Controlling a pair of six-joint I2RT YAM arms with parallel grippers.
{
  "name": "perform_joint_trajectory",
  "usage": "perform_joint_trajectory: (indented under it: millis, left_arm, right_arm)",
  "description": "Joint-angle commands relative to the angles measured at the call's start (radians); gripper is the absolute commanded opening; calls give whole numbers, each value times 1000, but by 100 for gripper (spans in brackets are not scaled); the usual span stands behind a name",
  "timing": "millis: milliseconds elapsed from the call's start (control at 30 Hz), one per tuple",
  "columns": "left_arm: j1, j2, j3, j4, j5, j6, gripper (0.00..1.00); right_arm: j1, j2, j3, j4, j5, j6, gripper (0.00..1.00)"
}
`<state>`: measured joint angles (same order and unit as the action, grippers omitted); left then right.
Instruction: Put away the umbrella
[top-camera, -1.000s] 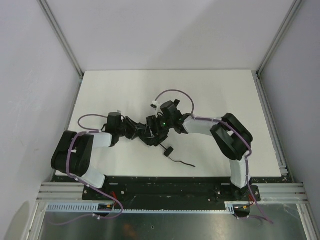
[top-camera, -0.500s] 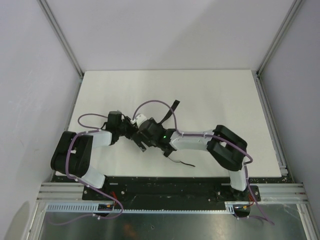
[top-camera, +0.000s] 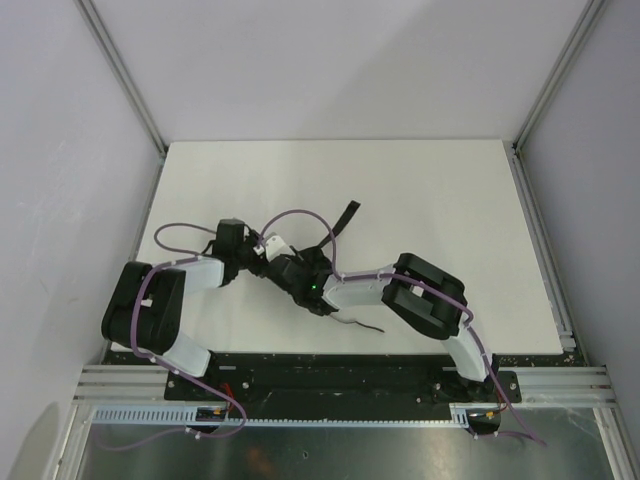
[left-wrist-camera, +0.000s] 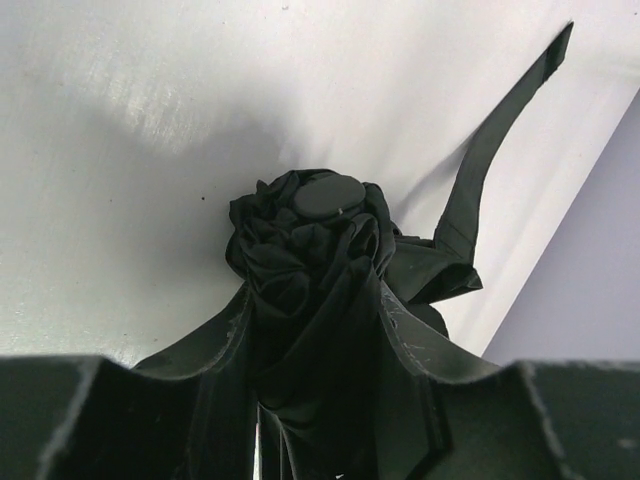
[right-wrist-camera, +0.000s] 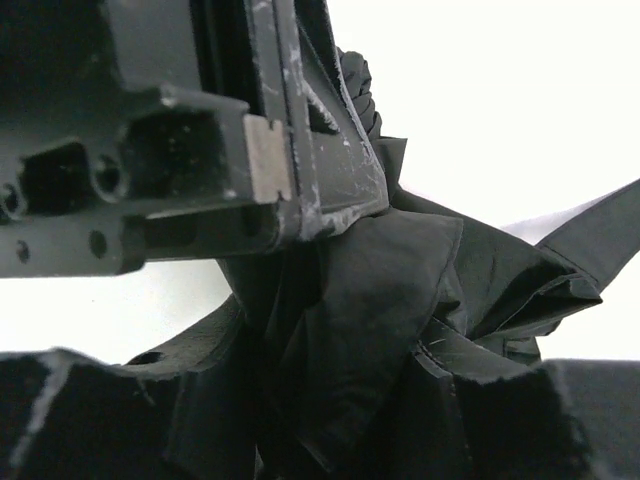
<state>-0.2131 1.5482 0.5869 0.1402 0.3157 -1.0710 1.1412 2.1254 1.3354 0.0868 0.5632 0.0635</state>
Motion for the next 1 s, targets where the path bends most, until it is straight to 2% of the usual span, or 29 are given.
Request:
perform_joint_trajectory:
  millis: [0, 67, 267, 333, 567, 733, 900, 967]
  left_arm:
    - [-7, 7, -17, -216, -64, 90, 13]
    - [3, -7, -1, -215, -51, 106, 30]
    - [43, -81, 16, -213, -46, 158, 89]
    - [46, -99, 13, -213, -47, 165, 97]
    - [46, -2, 11, -206, -26, 150, 99]
    - [45, 60, 7, -191, -52, 151, 94]
    - [32, 85, -2, -175, -80, 155, 78]
    - [26, 93, -9, -170, -77, 144, 67]
  right_arm:
    - [-52, 106, -108, -51, -200, 114, 2]
    - [-66, 98, -153, -15, -323, 121, 0]
    - [-152, 106, -254, 130, -664, 226, 0]
    - [-183, 117, -266, 173, -755, 260, 0]
    - [-279, 150, -270, 330, -1050, 402, 0]
    - [-344, 205, -269, 437, -1238, 513, 0]
    - [-401, 260, -269, 560, -1387, 634, 0]
    - [-412, 262, -266, 575, -1420, 650, 0]
